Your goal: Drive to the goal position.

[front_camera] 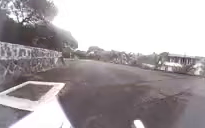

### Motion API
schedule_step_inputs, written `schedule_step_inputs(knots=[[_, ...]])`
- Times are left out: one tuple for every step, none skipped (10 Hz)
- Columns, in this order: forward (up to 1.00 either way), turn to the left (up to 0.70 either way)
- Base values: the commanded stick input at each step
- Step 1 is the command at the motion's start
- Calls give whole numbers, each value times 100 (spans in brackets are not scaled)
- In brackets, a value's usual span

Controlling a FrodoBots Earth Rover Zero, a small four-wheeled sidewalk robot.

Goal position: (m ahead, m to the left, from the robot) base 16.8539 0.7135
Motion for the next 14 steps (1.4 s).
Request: schedule_step_inputs(knots=[[100,0],[100,0],[100,0],[100,0],[100,0],[100,0],[100,0],[100,0],[100,0],[100,0],[100,0],[100,0],[100,0],[100,0]])
